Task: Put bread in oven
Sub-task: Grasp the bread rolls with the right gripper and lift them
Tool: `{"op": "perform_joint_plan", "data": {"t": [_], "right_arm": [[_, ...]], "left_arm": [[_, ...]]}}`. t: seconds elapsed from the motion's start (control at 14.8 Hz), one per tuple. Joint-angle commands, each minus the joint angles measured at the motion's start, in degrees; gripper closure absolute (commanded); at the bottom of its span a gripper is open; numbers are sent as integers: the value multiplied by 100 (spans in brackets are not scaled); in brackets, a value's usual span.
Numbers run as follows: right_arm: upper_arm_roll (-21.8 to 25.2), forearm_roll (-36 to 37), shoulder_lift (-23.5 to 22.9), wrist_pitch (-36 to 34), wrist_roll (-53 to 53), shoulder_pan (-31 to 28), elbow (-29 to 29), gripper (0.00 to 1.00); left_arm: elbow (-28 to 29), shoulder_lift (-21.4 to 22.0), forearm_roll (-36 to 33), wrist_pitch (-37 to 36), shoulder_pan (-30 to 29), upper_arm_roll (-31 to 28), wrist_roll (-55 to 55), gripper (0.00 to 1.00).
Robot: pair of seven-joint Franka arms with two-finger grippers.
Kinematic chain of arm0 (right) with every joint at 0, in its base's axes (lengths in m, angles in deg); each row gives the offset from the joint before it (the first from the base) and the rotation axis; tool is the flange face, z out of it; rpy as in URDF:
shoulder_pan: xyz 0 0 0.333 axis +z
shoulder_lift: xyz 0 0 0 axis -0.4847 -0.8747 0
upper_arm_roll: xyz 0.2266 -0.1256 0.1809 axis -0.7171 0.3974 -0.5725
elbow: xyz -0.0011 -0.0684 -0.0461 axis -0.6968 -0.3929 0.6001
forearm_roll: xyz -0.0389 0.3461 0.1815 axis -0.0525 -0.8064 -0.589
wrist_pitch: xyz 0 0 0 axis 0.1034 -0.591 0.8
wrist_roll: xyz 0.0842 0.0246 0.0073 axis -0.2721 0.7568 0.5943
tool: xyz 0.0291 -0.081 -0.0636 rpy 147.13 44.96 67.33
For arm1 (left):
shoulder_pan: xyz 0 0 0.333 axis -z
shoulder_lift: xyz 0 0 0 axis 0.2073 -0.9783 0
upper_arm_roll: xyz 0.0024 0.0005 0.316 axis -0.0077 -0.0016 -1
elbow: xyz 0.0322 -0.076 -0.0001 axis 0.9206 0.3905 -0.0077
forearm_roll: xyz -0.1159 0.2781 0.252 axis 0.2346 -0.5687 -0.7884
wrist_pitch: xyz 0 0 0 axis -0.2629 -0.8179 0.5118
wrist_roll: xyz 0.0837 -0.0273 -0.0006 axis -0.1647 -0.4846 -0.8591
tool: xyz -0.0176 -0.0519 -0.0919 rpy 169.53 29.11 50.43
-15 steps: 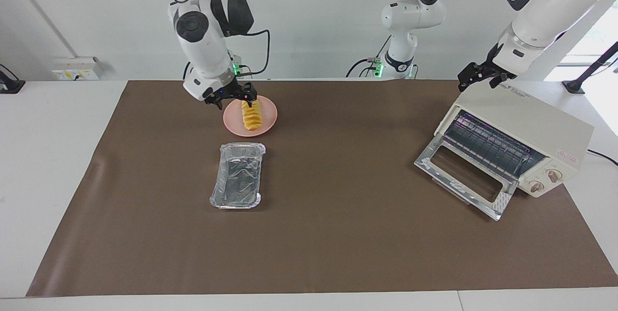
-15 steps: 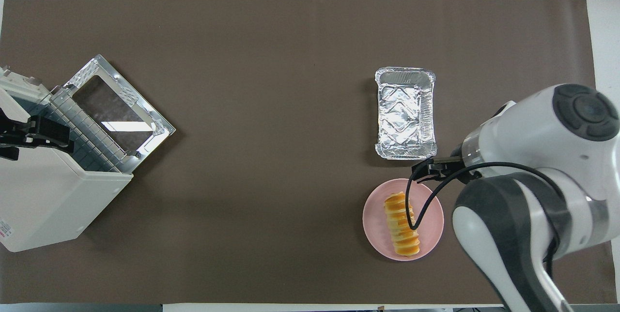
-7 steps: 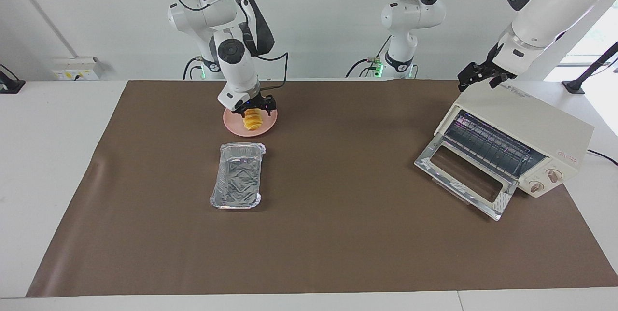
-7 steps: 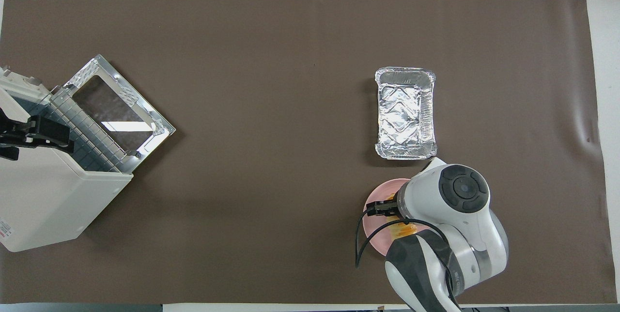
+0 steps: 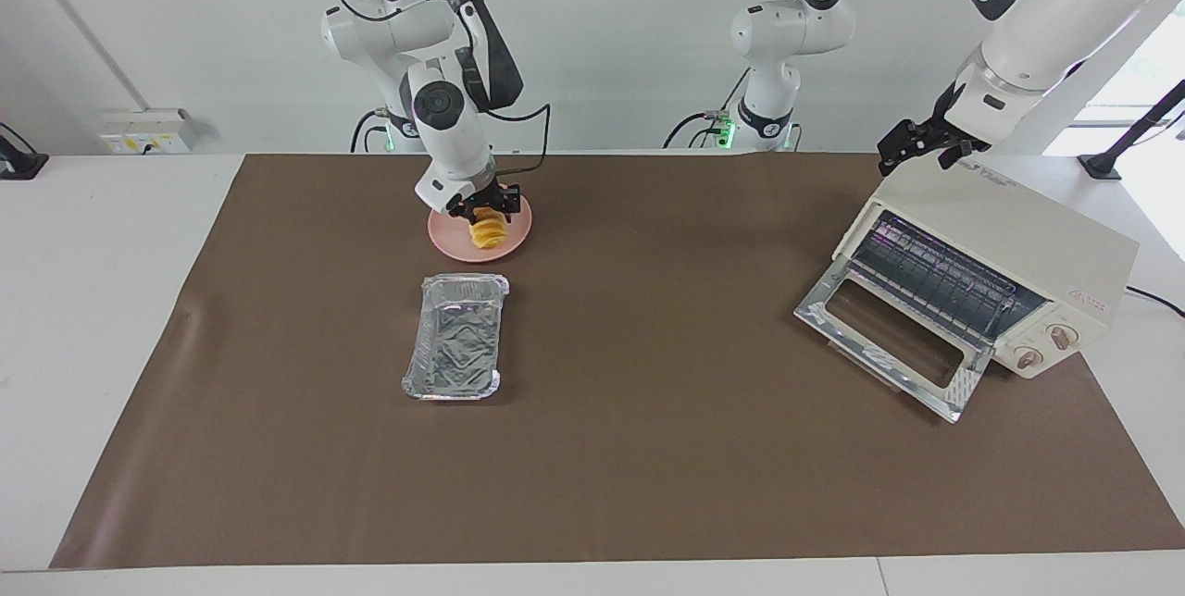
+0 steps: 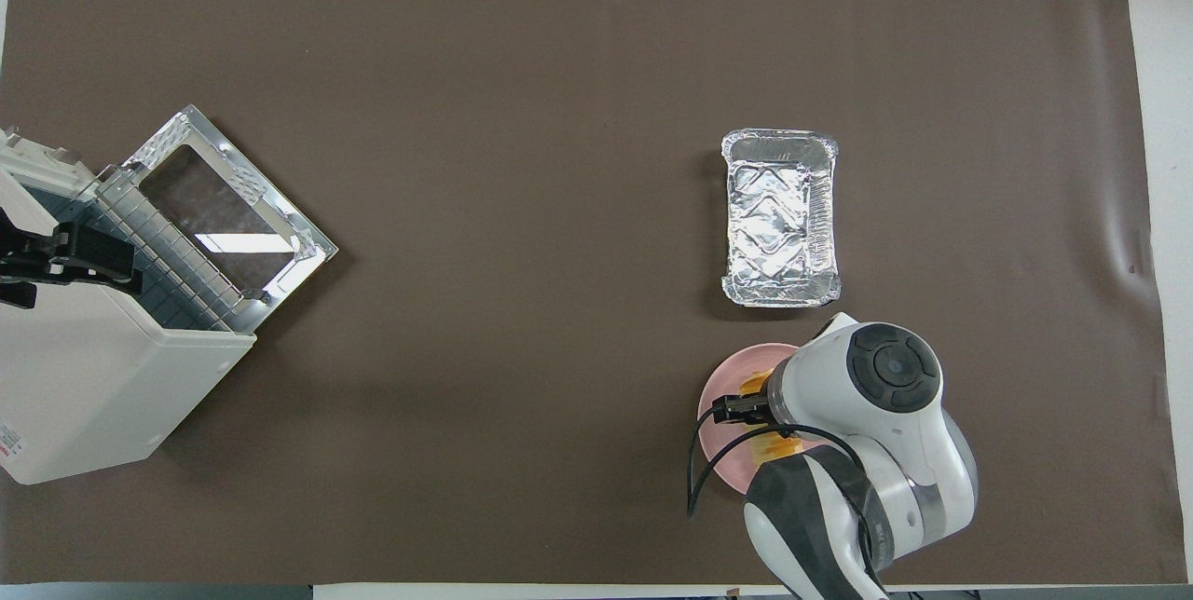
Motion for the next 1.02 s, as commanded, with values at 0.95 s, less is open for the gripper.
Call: {"op": "perform_joint_plan", "data": {"t": [0.95], "right_arm": [[42, 158, -496, -1622, 738, -1325, 2928, 100]], "left_arm": [[62, 92, -87, 68, -81, 72, 26, 0]]}}
